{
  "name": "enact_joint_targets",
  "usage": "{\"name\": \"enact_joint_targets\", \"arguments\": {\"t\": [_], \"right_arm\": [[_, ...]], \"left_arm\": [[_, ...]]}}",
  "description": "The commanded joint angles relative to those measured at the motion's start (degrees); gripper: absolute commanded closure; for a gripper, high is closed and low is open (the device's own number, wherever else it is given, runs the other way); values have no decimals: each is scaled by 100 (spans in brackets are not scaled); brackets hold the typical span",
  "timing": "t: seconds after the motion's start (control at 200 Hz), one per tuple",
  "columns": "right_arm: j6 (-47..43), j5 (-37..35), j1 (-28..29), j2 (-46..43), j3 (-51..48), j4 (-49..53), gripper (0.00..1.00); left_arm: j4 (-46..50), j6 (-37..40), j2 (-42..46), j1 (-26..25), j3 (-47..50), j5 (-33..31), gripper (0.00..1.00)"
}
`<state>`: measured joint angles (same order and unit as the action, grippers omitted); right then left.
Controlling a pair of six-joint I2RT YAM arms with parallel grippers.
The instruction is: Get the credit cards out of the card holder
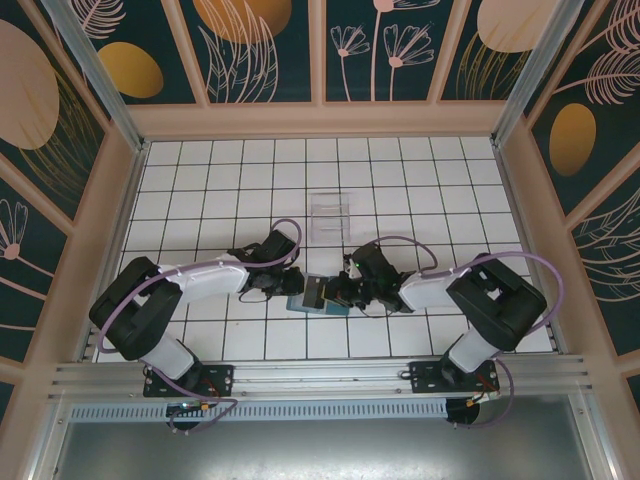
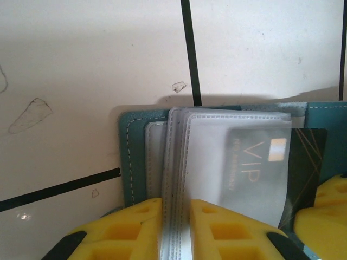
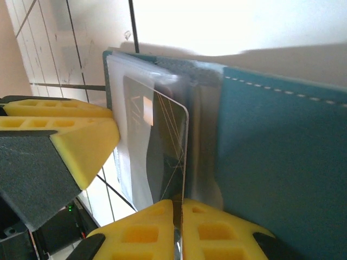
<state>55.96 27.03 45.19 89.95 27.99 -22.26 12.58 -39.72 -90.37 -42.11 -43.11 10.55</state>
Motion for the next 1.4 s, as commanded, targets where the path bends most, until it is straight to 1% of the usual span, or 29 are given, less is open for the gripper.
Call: {"name": "enact_joint_targets", "arguments": {"t": [0.0, 0.305, 0.43, 0.535, 0.721, 1.141, 1.216, 1.276, 1.396], "right_arm": [[-231, -101, -79, -242, -118, 584, 90], [-475, -272, -177, -796, -83, 1216, 91], [-606, -342, -243, -1019, -11, 1484, 94], [-752, -498, -261, -1251, 113, 1786, 94], [-1062, -715, -283, -1579, 391, 2265, 94], [-1657, -1140, -379, -1758, 1304, 3184, 95], [-1922, -1309, -397, -1721, 1536, 3415, 94], [-2328, -1366, -406, -1718, 1707, 3521, 94], [-3710, -1424, -427, -1699, 2034, 3697, 95]], "left_arm": [[473, -79, -192, -15, 286, -124, 80], [397, -182, -70, -26, 373, 64, 80], [326, -263, -17, -23, 412, 156, 80], [307, -308, 51, -26, 417, 183, 80], [288, -369, 212, -20, 374, 62, 78], [320, -445, 444, -23, 218, 95, 75], [332, -424, 490, -24, 199, 97, 75], [359, -407, 511, -21, 172, 88, 75], [374, -357, 494, -21, 163, 27, 74]]}}
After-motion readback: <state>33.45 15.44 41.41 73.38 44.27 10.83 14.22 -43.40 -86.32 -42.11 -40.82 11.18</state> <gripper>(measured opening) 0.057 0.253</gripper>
